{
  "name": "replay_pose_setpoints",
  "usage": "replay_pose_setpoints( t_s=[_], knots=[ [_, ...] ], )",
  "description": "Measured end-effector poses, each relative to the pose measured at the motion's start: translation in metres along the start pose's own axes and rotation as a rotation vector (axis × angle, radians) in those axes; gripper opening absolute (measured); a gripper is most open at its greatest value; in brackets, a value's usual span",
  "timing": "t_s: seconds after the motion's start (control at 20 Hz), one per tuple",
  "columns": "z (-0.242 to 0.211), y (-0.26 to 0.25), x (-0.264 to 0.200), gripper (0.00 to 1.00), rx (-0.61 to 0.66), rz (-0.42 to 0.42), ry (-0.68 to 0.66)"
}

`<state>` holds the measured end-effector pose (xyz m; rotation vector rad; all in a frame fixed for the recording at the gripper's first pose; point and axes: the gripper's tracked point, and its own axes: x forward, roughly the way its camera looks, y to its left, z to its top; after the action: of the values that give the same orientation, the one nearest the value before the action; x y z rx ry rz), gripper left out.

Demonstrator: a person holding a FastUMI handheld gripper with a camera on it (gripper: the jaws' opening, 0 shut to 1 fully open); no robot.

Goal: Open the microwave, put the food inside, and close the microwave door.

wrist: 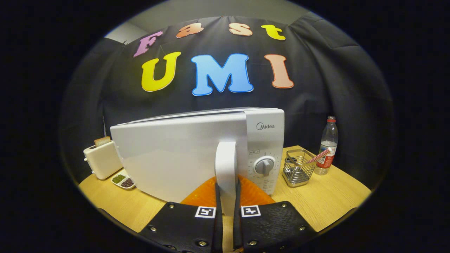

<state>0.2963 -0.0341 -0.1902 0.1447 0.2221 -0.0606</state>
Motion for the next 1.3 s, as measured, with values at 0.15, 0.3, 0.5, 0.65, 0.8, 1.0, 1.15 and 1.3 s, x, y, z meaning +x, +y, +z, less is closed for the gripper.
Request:
replay_pose_setpoints(
  t_s=[0.15,0.3,0.5,0.65,0.8,1.0,1.15,1.3],
  knots=[
    [-0.006,0.012,-0.026,0.12,0.004,0.047,0.013],
    [-0.013,0.028,-0.050,0.12,0.016,0.109,0.020],
    [-0.024,0.059,-0.090,0.12,0.026,0.206,0.012],
    [-0.033,0.088,-0.118,0.11,0.023,0.284,-0.001],
    [-0.041,0.117,-0.140,0.11,0.043,0.355,0.003],
    [-0.047,0.142,-0.156,0.11,0.027,0.313,-0.037],
    [-0.051,0.163,-0.164,0.11,-0.013,0.250,-0.067],
    [-0.057,0.195,-0.178,0.11,-0.047,0.238,-0.105]
  ],
)
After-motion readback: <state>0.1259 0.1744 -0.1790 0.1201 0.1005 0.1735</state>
